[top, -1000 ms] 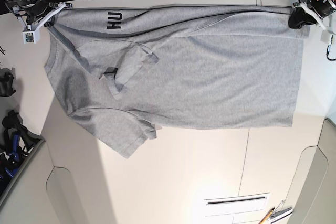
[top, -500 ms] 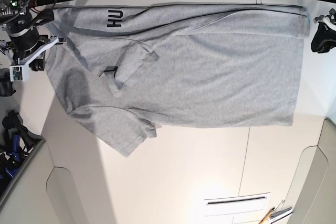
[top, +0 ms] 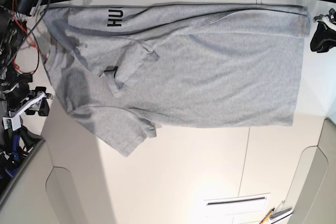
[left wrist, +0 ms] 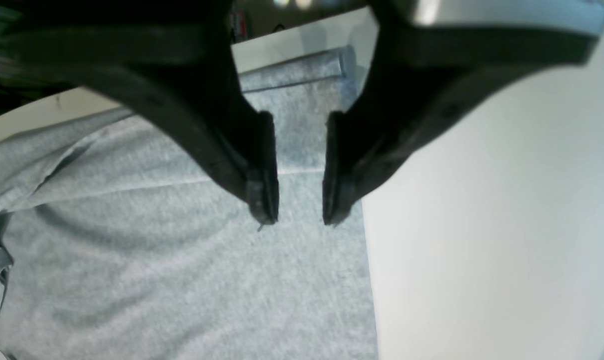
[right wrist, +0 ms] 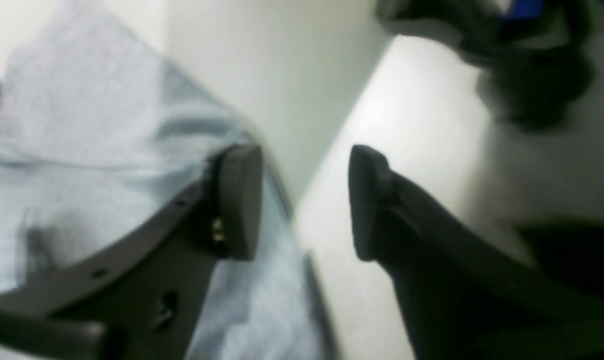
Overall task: Fold the T-shirt properly
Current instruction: 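Reach both grippers to the shirt's hem corners and grasp them, then fold the hem edge up over the shirt toward the collar with both grippers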
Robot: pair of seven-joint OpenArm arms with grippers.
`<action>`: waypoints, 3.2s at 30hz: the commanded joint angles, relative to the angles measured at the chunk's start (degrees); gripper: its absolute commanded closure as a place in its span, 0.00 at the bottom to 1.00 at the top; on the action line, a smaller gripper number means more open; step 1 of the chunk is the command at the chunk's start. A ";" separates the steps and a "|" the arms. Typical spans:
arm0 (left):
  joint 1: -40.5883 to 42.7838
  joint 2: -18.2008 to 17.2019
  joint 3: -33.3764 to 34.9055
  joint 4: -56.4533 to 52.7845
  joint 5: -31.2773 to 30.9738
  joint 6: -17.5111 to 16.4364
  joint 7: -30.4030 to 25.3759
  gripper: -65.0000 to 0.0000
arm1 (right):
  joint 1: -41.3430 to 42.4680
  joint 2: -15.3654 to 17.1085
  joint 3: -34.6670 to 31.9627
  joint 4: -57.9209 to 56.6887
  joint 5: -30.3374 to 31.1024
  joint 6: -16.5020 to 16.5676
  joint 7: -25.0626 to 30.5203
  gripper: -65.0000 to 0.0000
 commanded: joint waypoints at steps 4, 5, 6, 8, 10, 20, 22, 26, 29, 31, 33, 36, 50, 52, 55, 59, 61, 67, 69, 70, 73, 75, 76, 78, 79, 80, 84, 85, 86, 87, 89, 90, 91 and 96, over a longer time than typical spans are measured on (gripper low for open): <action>0.11 -1.01 -0.55 0.79 -1.03 -0.47 -1.01 0.71 | 9.18 3.50 0.22 -16.96 9.33 4.44 -3.76 0.57; 0.11 -1.01 -0.55 0.79 -1.03 -0.47 -1.01 0.71 | 10.75 3.74 0.22 -20.59 10.62 4.79 -4.46 0.57; 0.09 -1.01 -0.55 0.79 -1.03 -0.47 -1.01 0.71 | 11.96 3.85 0.22 -23.65 11.15 4.85 -4.48 0.57; 0.09 -1.01 -0.55 0.79 -1.05 -0.47 -1.03 0.71 | 13.64 3.85 -0.35 -28.11 11.23 4.96 -4.42 0.57; 0.09 -0.98 -0.55 0.79 -1.03 -0.47 -1.03 0.71 | 14.19 3.78 -2.23 -29.99 11.21 4.94 -4.44 0.57; 0.09 -0.98 -0.55 0.79 -1.03 -0.47 -1.03 0.71 | 14.16 3.67 -16.44 -30.03 7.54 4.50 -4.39 0.57; 0.09 -0.98 -0.55 0.79 -1.03 -0.47 -1.07 0.71 | 14.16 3.69 -16.61 -30.03 7.54 4.50 -4.39 0.67; -0.68 -1.01 -0.55 0.79 -1.03 -0.47 -2.97 0.70 | 14.16 3.69 -16.59 -30.03 7.52 4.50 -4.39 1.00; -3.93 -1.01 -0.55 0.74 -0.98 -0.47 -2.95 0.70 | 14.16 3.69 -16.59 -30.03 6.73 4.50 -4.39 1.00; -6.84 -1.01 -0.55 0.61 -0.92 -0.47 -2.93 0.68 | 14.14 3.69 -16.59 -30.03 5.75 4.50 -4.39 1.00; -10.12 -1.01 -0.55 0.26 0.26 -0.47 -2.95 0.67 | 14.14 3.69 -16.59 -30.03 5.38 4.50 -4.39 1.00; -15.69 -1.01 -0.52 -1.62 2.49 2.80 -2.97 0.67 | 14.14 3.67 -16.59 -30.03 5.42 4.48 -4.39 1.00; -39.89 -2.12 9.11 -36.17 2.84 3.04 -5.40 0.63 | 14.14 3.67 -16.59 -30.03 5.33 4.48 -4.20 1.00; -43.15 -2.08 13.03 -41.18 2.89 3.04 -6.38 0.58 | 14.14 3.67 -16.59 -30.03 5.11 4.48 -4.22 1.00; -47.91 -2.08 17.92 -47.45 4.76 3.06 -8.26 0.54 | 14.14 3.69 -16.59 -30.03 4.94 4.48 -4.20 1.00; -53.35 -2.10 21.27 -53.99 10.58 4.31 -11.52 0.54 | 14.14 3.67 -16.59 -30.03 4.76 4.48 -4.20 1.00; -55.34 -2.10 21.79 -56.92 13.00 4.83 -12.74 0.54 | 14.14 3.67 -16.59 -30.03 4.76 4.48 -4.20 1.00; -56.87 -1.36 21.79 -61.68 13.64 4.81 -13.11 0.54 | 14.14 3.67 -16.59 -30.03 4.76 4.48 -4.17 1.00; -56.87 -0.35 21.81 -61.70 14.19 4.79 -13.09 0.54 | 14.14 3.67 -16.59 -30.03 4.79 4.48 -4.17 1.00; -56.89 0.17 21.81 -61.68 14.36 4.79 -13.11 0.54 | 14.14 3.67 -16.59 -30.03 4.79 4.48 -4.20 1.00; -56.89 1.62 21.81 -61.70 14.40 4.79 -13.09 0.54 | 14.14 3.67 -16.59 -30.03 4.79 4.48 -4.20 1.00; -56.89 2.19 21.81 -61.70 14.45 4.79 -13.09 0.54 | 14.14 3.67 -16.59 -30.03 4.79 4.48 -4.17 1.00; -56.89 2.21 21.81 -61.70 14.43 4.79 -13.11 0.54 | 14.14 3.67 -16.59 -30.03 4.79 4.48 -4.20 1.00; -56.94 2.14 21.81 -61.68 14.43 4.79 -13.51 0.54 | 14.14 3.67 -16.59 -30.03 4.79 4.48 -4.20 1.00; -57.05 2.12 21.81 -61.68 14.43 4.79 -13.57 0.54 | 14.14 3.67 -16.59 -30.03 4.79 4.48 -4.17 1.00; -57.07 2.14 21.81 -61.68 14.40 4.79 -13.55 0.54 | 14.14 3.67 -16.59 -30.03 4.79 4.48 -4.17 1.00; -57.35 2.19 21.81 -61.68 14.08 4.57 -13.55 0.54 | 14.14 3.67 -16.59 -30.03 4.79 4.48 -4.17 1.00; -57.37 2.16 21.81 -61.68 14.08 4.57 -13.64 0.54 | 14.14 3.67 -16.59 -30.03 4.81 4.48 -4.17 1.00; -57.40 2.16 21.81 -61.68 14.08 4.57 -13.92 0.54 | 14.14 3.67 -16.59 -30.03 4.81 4.48 -4.17 1.00; -57.53 2.14 21.81 -61.68 14.08 4.59 -14.05 0.57 | 14.14 3.67 -16.59 -30.03 4.79 4.48 -4.17 1.00; -57.53 2.03 21.79 -61.68 14.05 3.89 -15.12 0.69 | 14.14 3.67 -16.59 -30.03 4.87 4.46 -4.15 1.00; -57.53 1.92 21.79 -61.68 14.03 2.69 -15.78 0.76 | 14.14 3.69 -16.59 -29.97 5.33 4.46 -4.13 1.00; -57.53 1.75 21.79 -61.66 13.99 1.60 -16.37 0.84 | 14.14 3.69 -16.59 -29.90 5.99 4.46 -4.09 1.00; -57.53 0.35 21.73 -61.57 9.55 -0.47 -16.68 1.00 | 14.14 3.69 -16.59 -27.89 7.39 4.46 -4.00 1.00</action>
